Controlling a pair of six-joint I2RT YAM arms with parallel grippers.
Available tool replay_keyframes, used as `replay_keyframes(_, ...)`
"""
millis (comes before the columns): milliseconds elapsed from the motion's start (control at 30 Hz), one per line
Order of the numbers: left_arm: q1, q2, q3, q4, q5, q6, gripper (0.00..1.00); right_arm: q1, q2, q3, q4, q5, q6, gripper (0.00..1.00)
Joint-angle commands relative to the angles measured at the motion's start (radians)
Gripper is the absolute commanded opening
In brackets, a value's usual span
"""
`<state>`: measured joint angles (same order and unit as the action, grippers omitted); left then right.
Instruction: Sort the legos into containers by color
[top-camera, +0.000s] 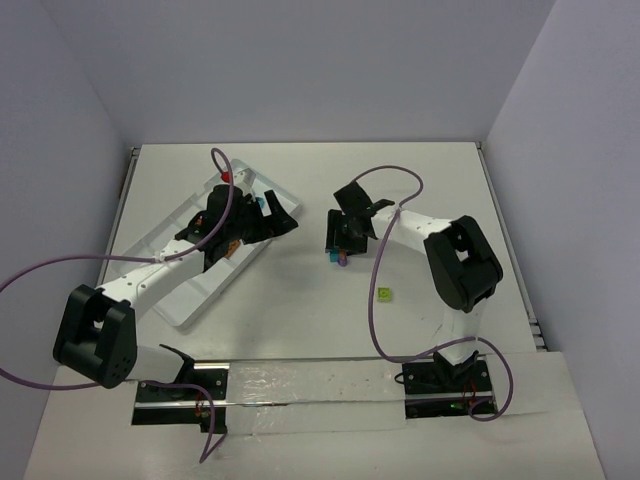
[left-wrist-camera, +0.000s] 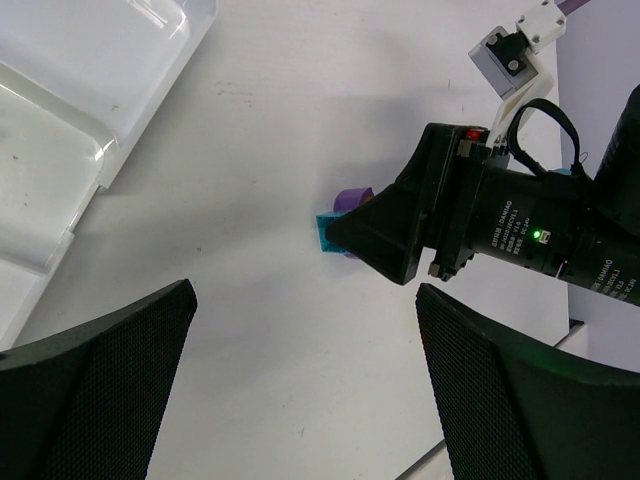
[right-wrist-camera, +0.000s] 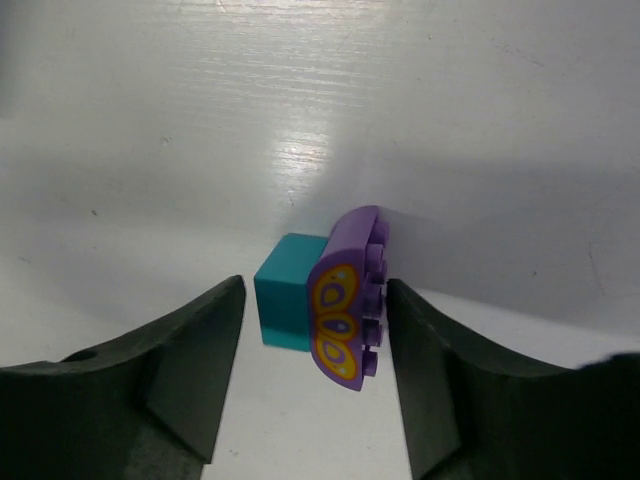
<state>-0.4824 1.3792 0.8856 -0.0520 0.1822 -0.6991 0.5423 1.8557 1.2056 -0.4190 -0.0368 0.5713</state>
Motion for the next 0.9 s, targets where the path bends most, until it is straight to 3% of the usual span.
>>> replay_keyframes(0,0.001,0.013,0.036,0.0,0.0,-0.002,0.99,-0.005,-0.006,0.031,-0.018,0.005,-0.033,0.77)
replay_keyframes(167,-0.002,0.026,0.047,-0.002,0.005,-0.003,0.99,-0.017,-0.034,0.027,-0.021,0.005,-0.041,0.8)
replay_keyframes(400,-0.007,0.05,0.056,0.0,0.011,-0.004,0.99,-0.077,-0.079,-0.028,0.04,-0.149,-0.031,0.82)
replay_keyframes(867,-0.019,0.079,0.078,-0.005,0.006,-0.005,0.99,-0.007,-0.104,-0.083,0.13,-0.331,-0.067,0.84)
